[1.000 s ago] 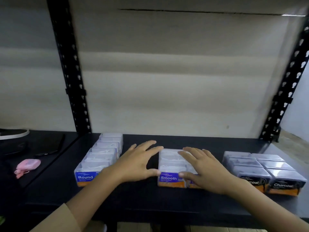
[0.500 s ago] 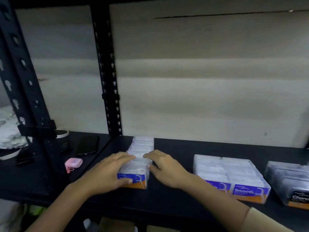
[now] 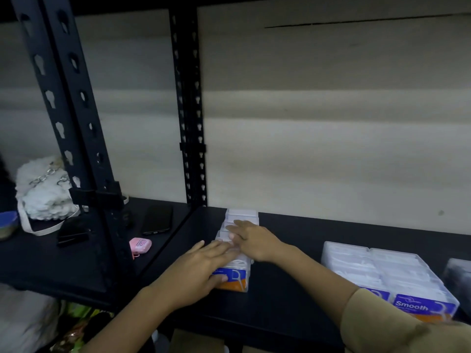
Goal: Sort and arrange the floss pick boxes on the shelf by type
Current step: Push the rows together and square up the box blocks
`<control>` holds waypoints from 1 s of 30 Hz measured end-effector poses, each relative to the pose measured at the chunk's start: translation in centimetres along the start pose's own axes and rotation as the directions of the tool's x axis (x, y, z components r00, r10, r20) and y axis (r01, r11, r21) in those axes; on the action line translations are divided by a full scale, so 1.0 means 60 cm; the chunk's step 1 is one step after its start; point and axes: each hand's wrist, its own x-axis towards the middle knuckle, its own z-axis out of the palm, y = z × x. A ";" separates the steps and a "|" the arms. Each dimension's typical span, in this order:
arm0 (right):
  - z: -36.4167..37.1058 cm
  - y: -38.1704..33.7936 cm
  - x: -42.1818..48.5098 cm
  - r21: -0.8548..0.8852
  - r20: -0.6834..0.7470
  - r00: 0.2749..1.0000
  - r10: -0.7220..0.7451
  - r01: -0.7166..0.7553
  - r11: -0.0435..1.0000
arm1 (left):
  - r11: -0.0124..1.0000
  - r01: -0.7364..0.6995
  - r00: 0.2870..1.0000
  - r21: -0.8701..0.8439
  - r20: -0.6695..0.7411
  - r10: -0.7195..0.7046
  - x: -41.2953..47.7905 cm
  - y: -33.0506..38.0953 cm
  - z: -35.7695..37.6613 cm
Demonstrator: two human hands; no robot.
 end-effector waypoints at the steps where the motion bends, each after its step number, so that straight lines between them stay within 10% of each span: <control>1: 0.000 0.000 0.000 -0.013 0.006 1.000 -0.005 0.005 1.000 | 1.000 0.002 1.000 0.004 0.004 -0.002 -0.004 -0.004 -0.001; 18: -0.002 0.011 -0.017 -0.270 -0.024 0.998 -0.057 0.048 0.962 | 0.960 0.280 0.960 -0.029 0.032 -0.279 -0.035 -0.062 -0.018; 30: -0.004 0.022 -0.072 -0.181 0.012 0.992 -0.125 0.125 0.975 | 0.966 0.192 0.981 -0.174 0.012 -0.193 0.015 -0.062 -0.010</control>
